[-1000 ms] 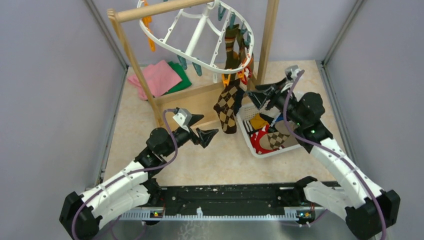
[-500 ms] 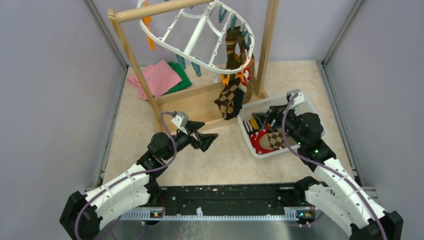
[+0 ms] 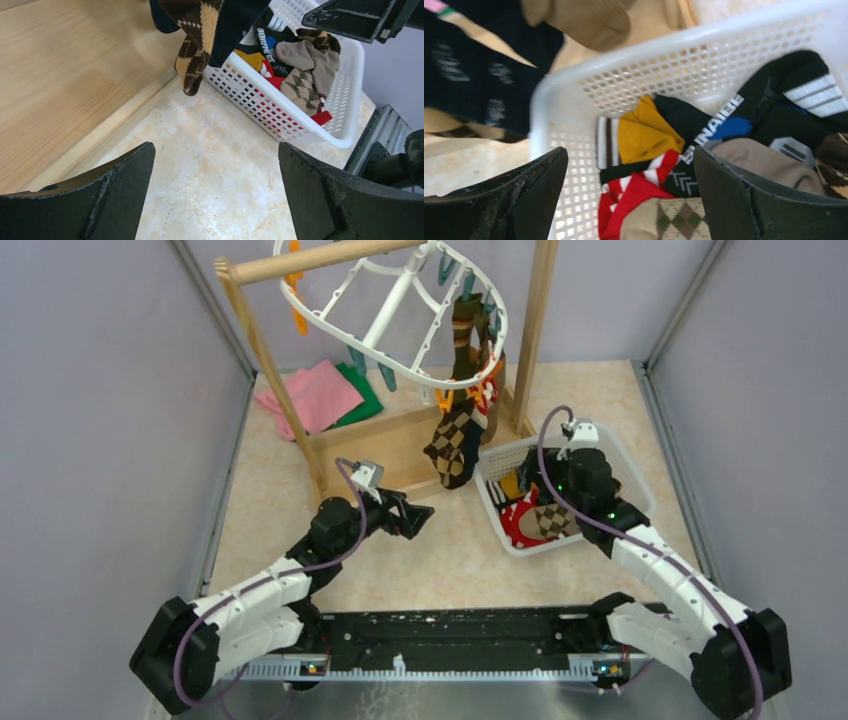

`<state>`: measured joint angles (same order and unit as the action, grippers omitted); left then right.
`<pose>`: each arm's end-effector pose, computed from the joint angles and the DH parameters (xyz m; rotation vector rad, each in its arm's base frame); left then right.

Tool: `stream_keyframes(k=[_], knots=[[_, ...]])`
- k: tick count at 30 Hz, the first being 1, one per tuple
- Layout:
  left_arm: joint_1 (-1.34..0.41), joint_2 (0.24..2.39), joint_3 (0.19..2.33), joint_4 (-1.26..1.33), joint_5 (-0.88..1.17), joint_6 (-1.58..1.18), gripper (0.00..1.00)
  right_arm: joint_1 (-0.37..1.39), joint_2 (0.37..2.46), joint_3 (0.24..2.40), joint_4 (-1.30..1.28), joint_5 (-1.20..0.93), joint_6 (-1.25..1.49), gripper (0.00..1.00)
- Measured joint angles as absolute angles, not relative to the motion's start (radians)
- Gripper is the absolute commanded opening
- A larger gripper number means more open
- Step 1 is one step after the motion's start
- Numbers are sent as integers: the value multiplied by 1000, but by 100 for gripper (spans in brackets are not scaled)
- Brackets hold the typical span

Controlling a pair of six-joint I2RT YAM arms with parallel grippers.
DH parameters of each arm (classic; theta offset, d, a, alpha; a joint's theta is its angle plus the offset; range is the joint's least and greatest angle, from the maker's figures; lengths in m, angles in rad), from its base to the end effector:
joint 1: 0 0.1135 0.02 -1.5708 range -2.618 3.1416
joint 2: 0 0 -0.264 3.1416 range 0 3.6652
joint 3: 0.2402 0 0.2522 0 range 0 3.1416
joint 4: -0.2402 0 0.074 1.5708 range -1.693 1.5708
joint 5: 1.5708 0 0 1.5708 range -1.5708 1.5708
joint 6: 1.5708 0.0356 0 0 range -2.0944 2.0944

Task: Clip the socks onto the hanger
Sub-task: Pick up the sock from the bin.

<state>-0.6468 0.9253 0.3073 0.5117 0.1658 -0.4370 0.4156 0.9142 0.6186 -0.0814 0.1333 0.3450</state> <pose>0.1593 -0.1277 0.2198 0.3155 1.7390 -0.9426 0.1961 0.0814 0.2684 0.0197 1.9626 0.3731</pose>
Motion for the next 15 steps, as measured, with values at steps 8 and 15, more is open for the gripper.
stream_keyframes(k=[8, 15], knots=[[-610, 1010, 311, 560, 165, -444, 98, 406, 1024, 671, -194, 248, 345, 86], [-519, 1111, 311, 644, 232, -513, 98, 348, 1021, 691, -252, 307, 344, 84]])
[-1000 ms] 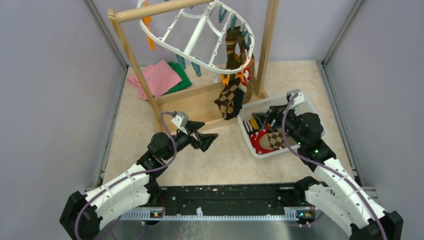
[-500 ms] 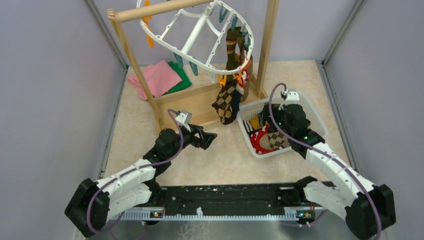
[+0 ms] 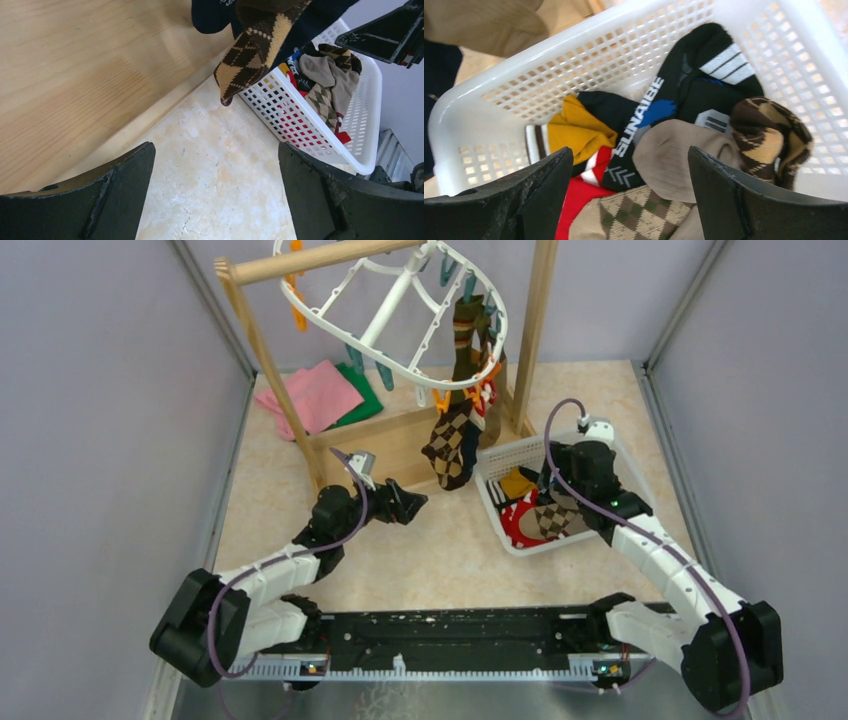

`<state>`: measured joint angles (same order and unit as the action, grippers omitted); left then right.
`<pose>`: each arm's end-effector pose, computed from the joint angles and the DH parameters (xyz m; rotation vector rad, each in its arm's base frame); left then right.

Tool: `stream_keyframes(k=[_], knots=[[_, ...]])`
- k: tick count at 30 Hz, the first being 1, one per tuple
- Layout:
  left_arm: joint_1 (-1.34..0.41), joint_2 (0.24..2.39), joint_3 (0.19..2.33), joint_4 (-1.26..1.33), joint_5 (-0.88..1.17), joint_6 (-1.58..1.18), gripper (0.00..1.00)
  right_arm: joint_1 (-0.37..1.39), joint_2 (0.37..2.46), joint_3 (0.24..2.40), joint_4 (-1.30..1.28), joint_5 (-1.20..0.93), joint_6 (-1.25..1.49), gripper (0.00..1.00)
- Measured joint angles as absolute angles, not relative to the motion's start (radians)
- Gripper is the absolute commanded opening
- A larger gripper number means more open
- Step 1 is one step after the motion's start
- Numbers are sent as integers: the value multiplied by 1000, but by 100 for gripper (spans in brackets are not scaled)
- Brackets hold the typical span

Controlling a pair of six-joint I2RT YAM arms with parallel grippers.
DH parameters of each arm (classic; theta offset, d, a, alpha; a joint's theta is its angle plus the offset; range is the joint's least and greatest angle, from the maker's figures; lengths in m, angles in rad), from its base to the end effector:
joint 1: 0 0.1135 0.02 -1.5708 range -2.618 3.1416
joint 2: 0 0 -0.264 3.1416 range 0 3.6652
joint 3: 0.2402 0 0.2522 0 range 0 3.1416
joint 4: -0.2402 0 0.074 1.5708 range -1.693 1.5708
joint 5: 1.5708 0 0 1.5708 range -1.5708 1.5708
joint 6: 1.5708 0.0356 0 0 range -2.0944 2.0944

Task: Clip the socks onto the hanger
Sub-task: Pick up the sock from the bin.

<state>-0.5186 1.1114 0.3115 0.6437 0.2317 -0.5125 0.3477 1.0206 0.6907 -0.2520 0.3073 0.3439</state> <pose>0.1905 -0.1181 0.1993 0.1858 1.8110 -0.9469 0.2136 0.0660 0.2566 0.1727 2.1161 0.0783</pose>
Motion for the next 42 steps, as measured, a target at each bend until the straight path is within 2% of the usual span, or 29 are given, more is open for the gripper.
stream_keyframes(k=[9, 15, 31, 35, 39, 42], knots=[[-454, 1204, 331, 689, 354, -614, 97, 242, 982, 726, -314, 348, 344, 82], [-440, 1205, 343, 700, 383, -638, 97, 182, 985, 782, -387, 358, 334, 72], [-433, 1222, 344, 703, 387, -646, 97, 175, 1192, 859, -575, 507, 261, 63], [-433, 1222, 346, 704, 385, -646, 97, 172, 1272, 859, -566, 547, 245, 48], [-432, 1222, 349, 703, 384, -645, 97, 167, 1309, 859, -565, 566, 233, 17], [-432, 1219, 349, 703, 381, -645, 97, 166, 1285, 859, -556, 577, 222, 3]])
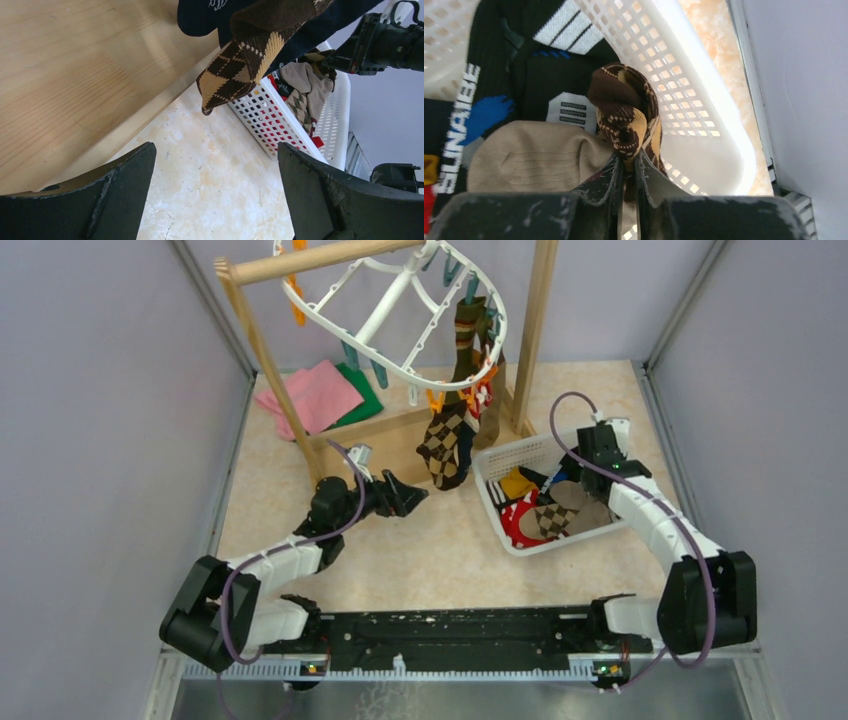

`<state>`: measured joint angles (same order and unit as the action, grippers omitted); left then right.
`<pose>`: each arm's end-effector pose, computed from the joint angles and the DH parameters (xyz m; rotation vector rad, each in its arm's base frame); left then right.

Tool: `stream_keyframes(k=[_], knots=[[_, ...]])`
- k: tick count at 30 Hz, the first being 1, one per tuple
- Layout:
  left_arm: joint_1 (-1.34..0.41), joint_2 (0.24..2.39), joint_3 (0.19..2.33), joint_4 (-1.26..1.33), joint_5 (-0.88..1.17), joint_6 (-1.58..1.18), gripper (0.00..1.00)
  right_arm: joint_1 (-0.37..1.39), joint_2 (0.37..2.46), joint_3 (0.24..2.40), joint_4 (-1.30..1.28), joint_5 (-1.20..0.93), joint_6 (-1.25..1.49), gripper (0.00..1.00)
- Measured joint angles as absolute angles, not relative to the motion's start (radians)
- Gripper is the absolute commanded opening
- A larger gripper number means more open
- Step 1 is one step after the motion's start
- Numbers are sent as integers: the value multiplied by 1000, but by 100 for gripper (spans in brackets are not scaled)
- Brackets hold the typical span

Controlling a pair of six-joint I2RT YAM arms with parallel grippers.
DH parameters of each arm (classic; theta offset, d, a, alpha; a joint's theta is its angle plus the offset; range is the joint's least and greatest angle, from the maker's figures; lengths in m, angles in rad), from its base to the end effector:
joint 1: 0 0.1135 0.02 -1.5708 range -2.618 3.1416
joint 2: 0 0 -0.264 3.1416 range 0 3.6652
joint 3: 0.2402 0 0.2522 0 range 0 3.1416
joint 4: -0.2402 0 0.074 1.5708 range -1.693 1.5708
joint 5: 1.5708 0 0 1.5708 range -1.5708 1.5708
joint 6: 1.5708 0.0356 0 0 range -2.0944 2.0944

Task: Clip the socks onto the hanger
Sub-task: Pick up the sock from the bin.

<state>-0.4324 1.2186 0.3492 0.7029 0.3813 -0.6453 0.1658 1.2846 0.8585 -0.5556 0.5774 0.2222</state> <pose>0.2109 -0.1119 0.1951 0.1031 1.8584 -1.1017 0.2508 0.0223 0.2338 0.2844 2.3974 -0.5601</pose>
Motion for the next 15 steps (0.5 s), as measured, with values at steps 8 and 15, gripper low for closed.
stream_keyframes(k=[8, 15], knots=[[-432, 1190, 349, 703, 382, -645, 97, 165, 1122, 859, -516, 574, 191, 0], [-430, 1188, 349, 763, 482, -649, 94, 161, 847, 860, -426, 328, 136, 0]])
